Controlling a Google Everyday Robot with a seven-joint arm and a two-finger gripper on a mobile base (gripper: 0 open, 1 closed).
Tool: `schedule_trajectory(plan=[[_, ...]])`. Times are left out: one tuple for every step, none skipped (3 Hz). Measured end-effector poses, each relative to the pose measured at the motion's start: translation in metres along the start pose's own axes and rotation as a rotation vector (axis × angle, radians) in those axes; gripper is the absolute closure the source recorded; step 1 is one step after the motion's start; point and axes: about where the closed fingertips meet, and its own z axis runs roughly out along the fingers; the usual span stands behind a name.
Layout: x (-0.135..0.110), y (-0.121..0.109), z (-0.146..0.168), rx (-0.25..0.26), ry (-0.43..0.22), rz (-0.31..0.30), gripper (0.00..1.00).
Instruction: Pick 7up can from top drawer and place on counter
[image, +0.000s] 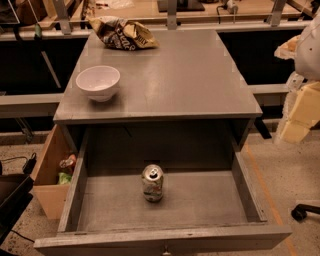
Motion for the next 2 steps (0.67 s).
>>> schedule_trajectory(plan=[[0.0,0.0,0.0,0.0,0.0,0.0,0.0],[-0.0023,0.0009,0.0021,0.002,-0.035,0.003,0.0]])
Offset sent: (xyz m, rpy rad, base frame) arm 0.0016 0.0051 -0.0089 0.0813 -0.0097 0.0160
